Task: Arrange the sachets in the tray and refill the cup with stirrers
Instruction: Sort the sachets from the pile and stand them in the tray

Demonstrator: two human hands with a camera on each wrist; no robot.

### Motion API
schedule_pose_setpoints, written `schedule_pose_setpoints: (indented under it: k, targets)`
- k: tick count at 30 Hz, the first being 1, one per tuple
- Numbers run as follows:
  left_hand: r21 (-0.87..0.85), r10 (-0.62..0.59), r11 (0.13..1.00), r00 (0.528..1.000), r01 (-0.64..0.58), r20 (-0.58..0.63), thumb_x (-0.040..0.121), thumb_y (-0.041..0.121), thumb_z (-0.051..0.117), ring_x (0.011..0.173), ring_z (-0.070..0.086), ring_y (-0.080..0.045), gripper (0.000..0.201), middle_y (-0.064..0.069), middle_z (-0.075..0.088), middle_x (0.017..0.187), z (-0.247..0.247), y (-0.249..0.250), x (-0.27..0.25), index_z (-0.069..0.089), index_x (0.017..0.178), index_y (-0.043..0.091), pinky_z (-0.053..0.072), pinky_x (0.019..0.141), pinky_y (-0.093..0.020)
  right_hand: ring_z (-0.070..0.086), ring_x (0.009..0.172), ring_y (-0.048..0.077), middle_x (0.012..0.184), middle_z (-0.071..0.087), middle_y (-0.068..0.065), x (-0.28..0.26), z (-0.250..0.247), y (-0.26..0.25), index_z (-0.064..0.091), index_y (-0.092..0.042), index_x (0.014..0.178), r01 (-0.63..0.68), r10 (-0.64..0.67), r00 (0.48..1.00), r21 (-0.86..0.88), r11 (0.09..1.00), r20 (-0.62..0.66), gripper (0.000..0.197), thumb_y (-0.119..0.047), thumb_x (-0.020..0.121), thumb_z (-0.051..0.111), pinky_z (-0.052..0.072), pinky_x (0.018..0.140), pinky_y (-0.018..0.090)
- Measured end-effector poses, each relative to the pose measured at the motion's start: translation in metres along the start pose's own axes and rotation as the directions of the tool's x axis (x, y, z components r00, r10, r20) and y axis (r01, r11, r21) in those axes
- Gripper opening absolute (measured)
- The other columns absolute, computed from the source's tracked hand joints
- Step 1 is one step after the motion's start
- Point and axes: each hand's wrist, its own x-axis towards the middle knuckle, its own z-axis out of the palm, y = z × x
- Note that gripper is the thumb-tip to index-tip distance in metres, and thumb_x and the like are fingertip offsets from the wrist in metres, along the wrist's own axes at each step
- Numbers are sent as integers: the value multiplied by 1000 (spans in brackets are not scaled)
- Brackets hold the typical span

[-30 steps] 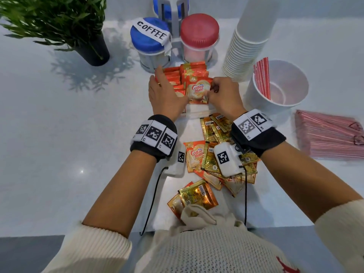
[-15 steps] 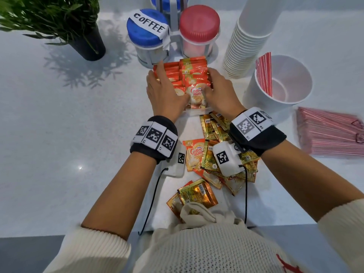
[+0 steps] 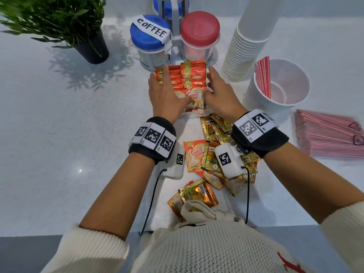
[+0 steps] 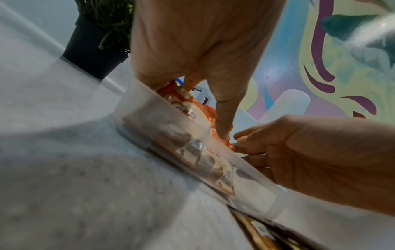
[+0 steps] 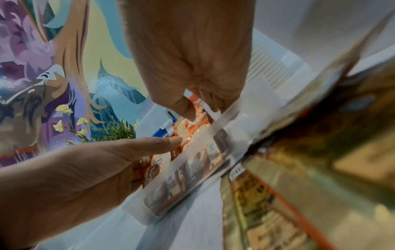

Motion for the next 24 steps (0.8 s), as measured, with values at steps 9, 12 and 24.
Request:
schedule_pose_setpoints:
  k: [9, 12, 24]
  targets:
    - [-130, 48, 990, 996, -57, -74, 81, 22, 64, 128, 31, -26, 53, -12, 34, 132, -31, 15, -26, 42, 128, 13, 33, 105, -34, 49, 72, 4, 91, 56, 1, -28, -16, -19, 48, -9, 115, 177, -188, 969, -82, 981, -162, 31, -7, 85, 58, 39, 63, 11]
    - [-171, 72, 982, 996, -79, -44, 83, 14, 58, 111, 51, -24, 31, -10, 46, 118, -35, 11, -36, 52, 114, 9, 43, 92, -29, 52, 74, 13, 86, 59, 4, -43, -10, -20, 57, -9, 106, 230, -165, 958, -281, 932, 236, 25, -12, 82, 63, 40, 65, 22]
    - [-158, -64, 983, 984, 90, 164, 91, 13, 49, 104, 60, -25, 20, -11, 64, 112, -35, -20, -80, 60, 106, 7, 43, 84, -26, 38, 116, 27, 119, 45, 8, -73, 25, -10, 48, -15, 110, 339, 75, 858, -670, 660, 508, 56, -42, 70, 74, 32, 96, 43]
